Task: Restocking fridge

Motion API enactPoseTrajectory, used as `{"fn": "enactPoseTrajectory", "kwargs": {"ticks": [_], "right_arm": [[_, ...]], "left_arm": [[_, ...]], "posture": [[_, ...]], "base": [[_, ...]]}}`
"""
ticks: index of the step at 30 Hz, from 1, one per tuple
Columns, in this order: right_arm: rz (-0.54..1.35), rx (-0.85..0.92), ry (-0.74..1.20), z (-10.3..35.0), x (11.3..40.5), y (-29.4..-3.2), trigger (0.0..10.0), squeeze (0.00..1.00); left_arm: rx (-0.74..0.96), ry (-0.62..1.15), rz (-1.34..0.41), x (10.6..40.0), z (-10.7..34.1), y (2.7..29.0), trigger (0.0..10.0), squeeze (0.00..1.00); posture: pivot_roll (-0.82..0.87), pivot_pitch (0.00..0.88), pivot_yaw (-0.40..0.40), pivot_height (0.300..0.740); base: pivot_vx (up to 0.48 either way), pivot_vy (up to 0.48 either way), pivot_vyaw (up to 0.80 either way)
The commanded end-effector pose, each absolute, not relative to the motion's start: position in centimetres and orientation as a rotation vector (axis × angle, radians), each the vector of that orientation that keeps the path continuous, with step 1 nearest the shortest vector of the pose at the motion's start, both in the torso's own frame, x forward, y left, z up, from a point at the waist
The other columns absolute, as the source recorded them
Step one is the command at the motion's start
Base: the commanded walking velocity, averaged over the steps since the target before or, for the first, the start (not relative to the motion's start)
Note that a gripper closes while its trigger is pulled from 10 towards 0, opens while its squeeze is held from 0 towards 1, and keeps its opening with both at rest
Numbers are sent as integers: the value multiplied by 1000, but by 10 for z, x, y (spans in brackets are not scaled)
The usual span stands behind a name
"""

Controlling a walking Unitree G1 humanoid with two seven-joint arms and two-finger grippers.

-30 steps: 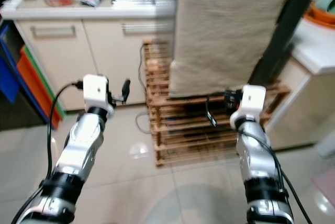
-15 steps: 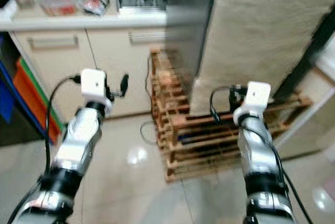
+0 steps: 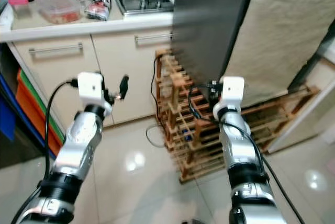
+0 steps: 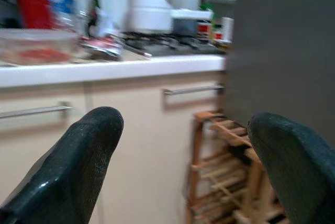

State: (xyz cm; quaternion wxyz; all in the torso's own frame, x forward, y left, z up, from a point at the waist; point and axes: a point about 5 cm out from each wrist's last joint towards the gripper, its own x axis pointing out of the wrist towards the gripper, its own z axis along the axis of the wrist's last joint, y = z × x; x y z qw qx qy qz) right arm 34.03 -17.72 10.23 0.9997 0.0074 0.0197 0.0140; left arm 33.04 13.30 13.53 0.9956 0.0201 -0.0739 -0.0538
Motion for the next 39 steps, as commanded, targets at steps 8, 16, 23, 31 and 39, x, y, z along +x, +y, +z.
{"fn": "enactPoseTrajectory", "kwargs": {"ticks": [8,16,23,31,39], "right_arm": [[27,-25,-50,122,347,-171,10000,0],[31,-43,-116,132,349,-161,10000,0],[96,-44,-113,130,347,-148,10000,0],[77,-31,-86,124,344,-153,10000,0],[-4,-43,-81,121,339,-168,10000,0]], "left_arm": [[73,-130,-121,338,137,126,10000,0],[74,-183,-220,337,145,115,10000,0],[28,-179,-220,338,146,115,10000,0],[83,-123,-228,339,136,117,10000,0],[104,-117,-229,340,135,120,10000,0]], "posture": [[-20,0,-13,740],[-13,0,-9,740],[-8,0,-13,718],[-9,0,-21,686],[-18,0,-25,652]], "base": [[0,0,203],[120,0,380],[118,364,-116],[0,0,0],[0,0,0]]}}
